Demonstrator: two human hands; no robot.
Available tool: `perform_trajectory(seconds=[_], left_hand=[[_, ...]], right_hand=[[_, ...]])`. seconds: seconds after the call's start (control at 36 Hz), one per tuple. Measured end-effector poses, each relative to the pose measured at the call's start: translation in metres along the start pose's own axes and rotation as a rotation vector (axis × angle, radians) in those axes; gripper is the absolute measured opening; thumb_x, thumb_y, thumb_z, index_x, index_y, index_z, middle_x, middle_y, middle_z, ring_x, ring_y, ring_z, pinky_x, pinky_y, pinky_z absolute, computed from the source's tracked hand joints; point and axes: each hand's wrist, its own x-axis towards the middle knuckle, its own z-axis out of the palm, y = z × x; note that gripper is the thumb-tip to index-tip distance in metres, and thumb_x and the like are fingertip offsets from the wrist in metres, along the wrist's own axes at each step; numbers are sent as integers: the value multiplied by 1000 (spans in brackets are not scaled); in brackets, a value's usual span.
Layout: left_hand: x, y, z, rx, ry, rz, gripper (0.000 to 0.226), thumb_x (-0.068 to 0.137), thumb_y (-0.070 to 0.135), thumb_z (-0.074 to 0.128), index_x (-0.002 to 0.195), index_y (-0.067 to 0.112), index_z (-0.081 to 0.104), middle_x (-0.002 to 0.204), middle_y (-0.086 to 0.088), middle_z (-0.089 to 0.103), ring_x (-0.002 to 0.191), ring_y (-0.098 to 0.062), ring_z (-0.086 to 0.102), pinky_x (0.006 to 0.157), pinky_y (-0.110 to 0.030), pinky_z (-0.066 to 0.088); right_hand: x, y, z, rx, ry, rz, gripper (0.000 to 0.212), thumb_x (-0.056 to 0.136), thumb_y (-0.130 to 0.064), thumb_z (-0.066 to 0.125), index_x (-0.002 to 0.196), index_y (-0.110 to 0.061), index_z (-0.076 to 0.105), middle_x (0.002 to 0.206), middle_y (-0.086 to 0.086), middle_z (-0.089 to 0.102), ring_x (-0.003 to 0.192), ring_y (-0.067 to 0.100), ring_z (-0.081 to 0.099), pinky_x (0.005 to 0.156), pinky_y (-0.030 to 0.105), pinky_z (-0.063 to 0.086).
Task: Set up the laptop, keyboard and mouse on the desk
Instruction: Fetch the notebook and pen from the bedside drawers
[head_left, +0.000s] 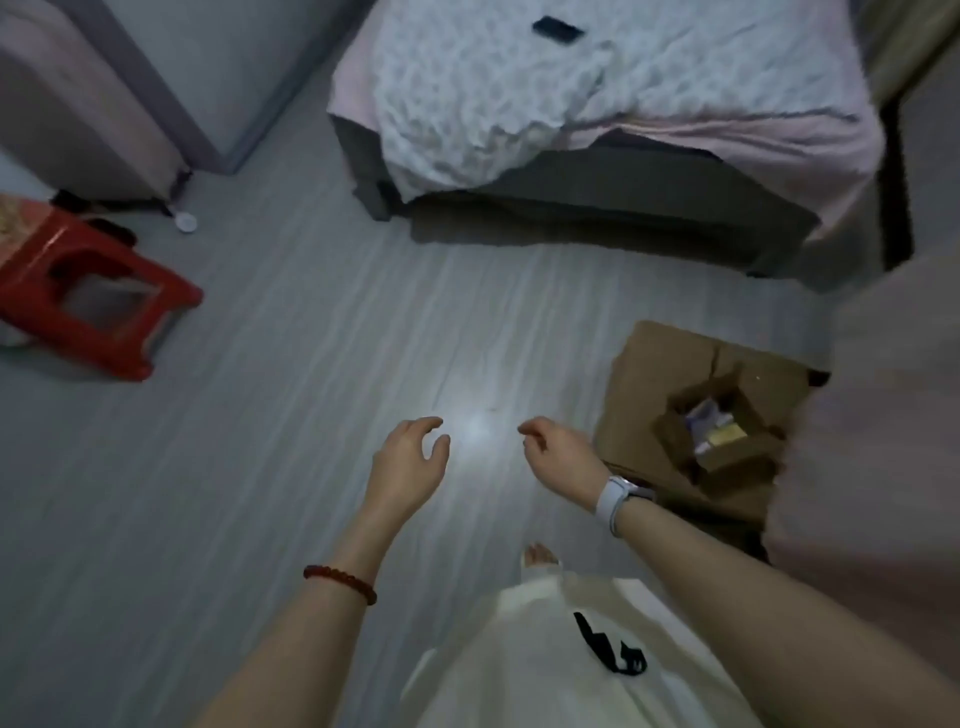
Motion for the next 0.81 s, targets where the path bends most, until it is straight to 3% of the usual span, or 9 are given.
perform_trajectory(seconds=[0.08,0.39,0.58,0.69,0.81], left_hand=[[50,-3,-40,-44,93,-81,36,92,27,48,126,14,53,129,-7,54,117,-22,51,99,-34,39],[220,-67,-176,-91,270,-242,38,91,29,50,125,12,52,128,-11,55,116,-25,51,99,-38,41],[385,-117,-288,-102,295,-227,39,92,30,49,126,12,51,129,-10,54,116,-24,51,99,-36,40],[483,-130,-358,-95,308,-205,38,91,28,50,125,11,53,128,-11,55,116,-25,51,98,-36,40],[579,-135,-412,-92,297,-170,37,91,27,51,124,11,53,128,-11,55,115,-25,52,98,-37,41]], right_hand=[[68,-48,-14,-76,-61,-65,33,94,-18,38,122,-10,54,113,12,65,97,28,61,82,33,47],[279,-209,-13,-158,-164,-223,34,93,-17,37,122,-10,54,100,12,68,88,29,63,77,34,49],[444,-339,-7,-159,-171,-251,34,94,-17,37,123,-9,52,103,14,68,89,30,64,78,37,51],[532,-416,-16,-133,-156,-249,34,94,-17,37,124,-11,51,105,12,66,87,25,61,73,28,43],[618,-477,-32,-127,-135,-249,34,94,-17,38,125,-10,51,111,13,65,98,28,61,78,28,42]])
